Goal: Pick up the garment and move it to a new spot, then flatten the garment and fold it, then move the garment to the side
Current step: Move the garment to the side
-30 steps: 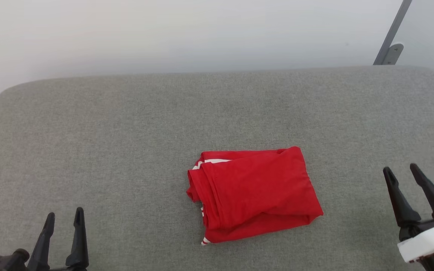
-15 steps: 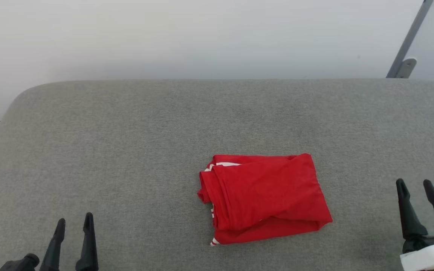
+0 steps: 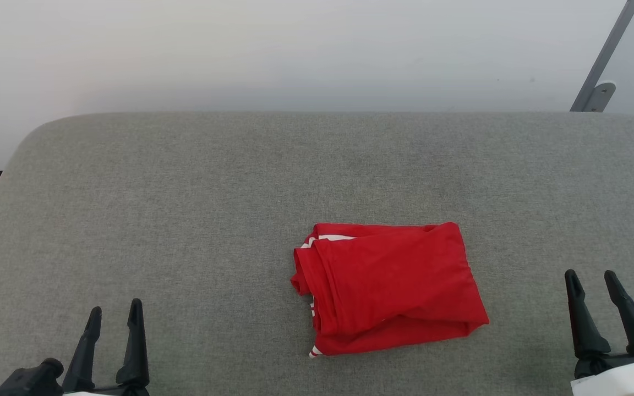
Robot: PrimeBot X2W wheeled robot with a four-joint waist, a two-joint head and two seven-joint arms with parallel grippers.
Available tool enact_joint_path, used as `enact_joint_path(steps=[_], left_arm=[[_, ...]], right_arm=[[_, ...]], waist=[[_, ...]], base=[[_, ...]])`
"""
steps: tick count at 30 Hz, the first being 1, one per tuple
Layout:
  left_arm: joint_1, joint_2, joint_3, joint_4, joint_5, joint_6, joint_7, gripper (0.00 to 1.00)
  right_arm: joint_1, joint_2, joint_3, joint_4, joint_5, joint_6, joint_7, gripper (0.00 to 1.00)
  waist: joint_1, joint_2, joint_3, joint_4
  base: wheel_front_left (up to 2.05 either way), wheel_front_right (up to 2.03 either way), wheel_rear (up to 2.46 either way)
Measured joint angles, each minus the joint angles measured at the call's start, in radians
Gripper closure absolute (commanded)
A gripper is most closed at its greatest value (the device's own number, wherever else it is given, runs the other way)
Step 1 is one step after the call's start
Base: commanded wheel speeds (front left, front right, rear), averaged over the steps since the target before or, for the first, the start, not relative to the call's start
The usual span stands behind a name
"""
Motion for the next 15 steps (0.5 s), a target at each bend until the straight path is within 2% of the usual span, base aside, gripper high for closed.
enact_joint_path(steps=[10, 15], left_arm=[[-0.010, 0.015, -0.016, -0.004, 0.040, 0.000, 0.000, 0.00], [-0.038, 0.027, -0.031, -0.009, 0.052, 0.000, 0.000, 0.00]], right_arm=[[0.004, -0.002, 0.004, 0.008, -0.033, 0.000, 0.000, 0.00], [-0.020, -0.043, 0.060, 0.048, -0.058, 0.000, 0.000, 0.00]], waist=[[0.0000, 0.0000, 0.010, 0.004], [0.0000, 0.0000, 0.019, 0.016]], base=[[0.00, 0.00, 0.00], [0.00, 0.00, 0.00]])
